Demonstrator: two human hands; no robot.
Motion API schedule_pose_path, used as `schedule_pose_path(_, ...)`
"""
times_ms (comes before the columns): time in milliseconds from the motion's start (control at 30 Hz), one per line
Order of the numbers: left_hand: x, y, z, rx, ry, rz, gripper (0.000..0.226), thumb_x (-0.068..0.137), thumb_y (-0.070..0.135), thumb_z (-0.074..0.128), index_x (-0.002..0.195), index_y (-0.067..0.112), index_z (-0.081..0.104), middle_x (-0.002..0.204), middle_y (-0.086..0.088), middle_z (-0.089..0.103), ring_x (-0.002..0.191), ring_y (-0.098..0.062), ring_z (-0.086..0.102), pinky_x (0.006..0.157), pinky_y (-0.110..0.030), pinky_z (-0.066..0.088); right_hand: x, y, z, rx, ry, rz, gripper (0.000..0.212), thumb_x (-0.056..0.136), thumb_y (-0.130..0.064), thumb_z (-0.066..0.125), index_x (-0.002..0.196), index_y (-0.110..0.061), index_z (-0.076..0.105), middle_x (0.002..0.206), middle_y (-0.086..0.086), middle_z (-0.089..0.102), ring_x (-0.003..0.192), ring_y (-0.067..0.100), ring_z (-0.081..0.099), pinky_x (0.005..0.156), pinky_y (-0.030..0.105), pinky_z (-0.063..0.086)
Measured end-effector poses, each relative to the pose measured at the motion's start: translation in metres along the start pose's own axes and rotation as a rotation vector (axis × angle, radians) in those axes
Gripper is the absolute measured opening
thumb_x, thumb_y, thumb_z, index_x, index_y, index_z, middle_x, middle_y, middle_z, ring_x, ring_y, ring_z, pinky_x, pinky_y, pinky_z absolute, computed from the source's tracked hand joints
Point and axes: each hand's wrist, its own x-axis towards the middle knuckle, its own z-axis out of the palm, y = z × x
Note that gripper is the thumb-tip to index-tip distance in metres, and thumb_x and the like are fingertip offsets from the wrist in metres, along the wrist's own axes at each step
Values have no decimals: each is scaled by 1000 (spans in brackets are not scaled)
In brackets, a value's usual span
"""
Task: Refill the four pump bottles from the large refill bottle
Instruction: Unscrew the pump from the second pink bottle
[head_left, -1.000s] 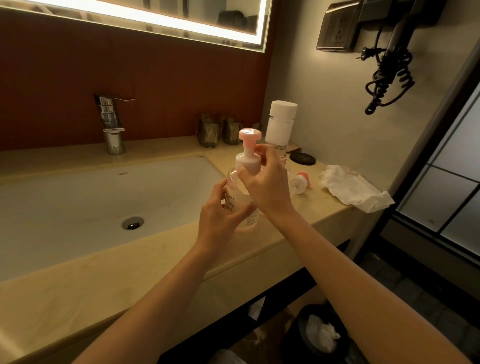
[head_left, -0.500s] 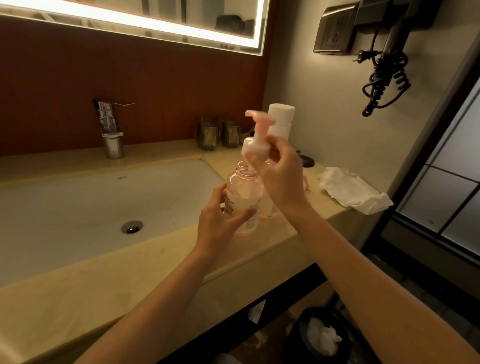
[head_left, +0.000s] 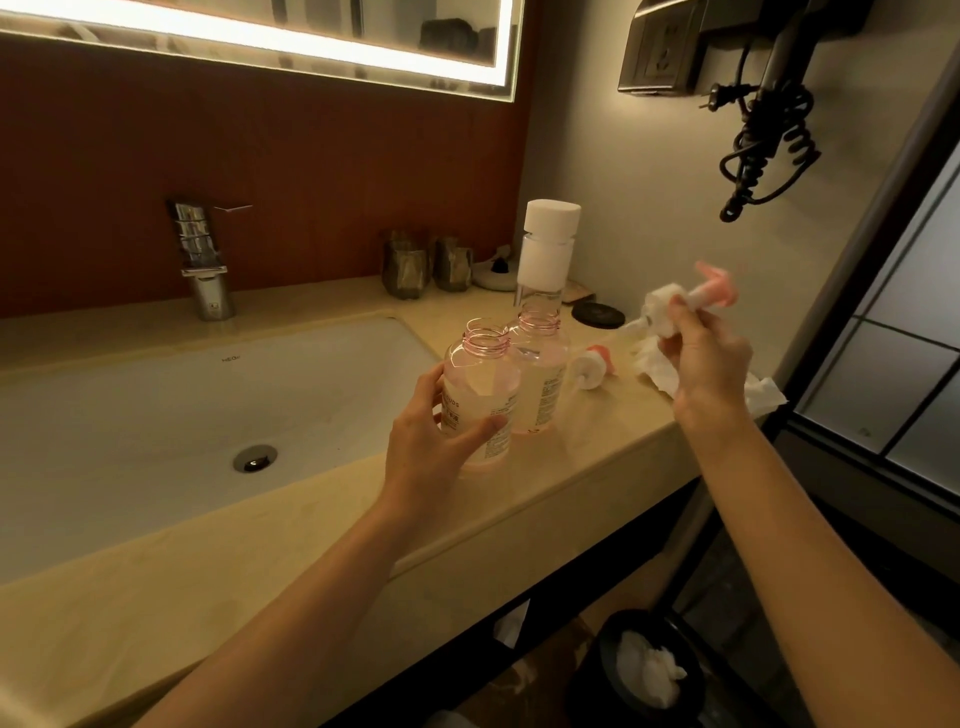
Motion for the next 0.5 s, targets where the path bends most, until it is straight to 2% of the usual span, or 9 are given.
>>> schedule_pose_path(67, 2, 0, 1, 6, 5, 4, 75, 68, 32, 78, 132, 27, 40, 112, 16, 51, 106, -5, 52, 73, -9, 45, 9, 19, -7, -90, -18, 99, 11, 84, -26, 66, 75, -23, 61, 80, -1, 61, 84, 17, 57, 83, 38, 52)
schedule_pose_path(133, 4, -2, 3, 17, 8, 8, 74, 67, 31, 79, 131, 27, 40, 110, 18, 52, 105, -4, 52, 73, -9, 45, 16, 39, -12, -231, -44, 156, 11, 83, -27, 67, 86, -16, 64, 91, 4, 64, 85, 15, 58, 85, 36, 51)
schedule_pose_path(233, 8, -3, 7, 27, 9, 5, 76, 68, 30, 79, 133, 24, 40, 112, 16, 51, 106, -4, 52, 72, -5, 45, 26, 63, -14, -434, -103, 209, 41, 83, -36, 65, 107, -3, 63, 95, 7, 63, 88, 17, 58, 81, 31, 48)
schedule_pose_path(367, 14, -4, 14, 50, 6, 0, 78, 69, 29, 78, 135, 22, 38, 120, 9, 53, 108, -5, 51, 72, -2, 44, 39, 76, -9, -616, -185, 248, 57, 78, -47, 66, 111, 0, 61, 109, 12, 65, 101, 25, 59, 84, 33, 46)
schedule_pose_path(500, 22, -6, 20, 82, 1, 0, 80, 68, 33, 78, 136, 22, 37, 127, 3, 53, 112, -8, 51, 80, -9, 44, 47, 79, 2, -724, -209, 191, 62, 78, -52, 64, 110, 1, 60, 108, 15, 65, 99, 29, 61, 79, 34, 47)
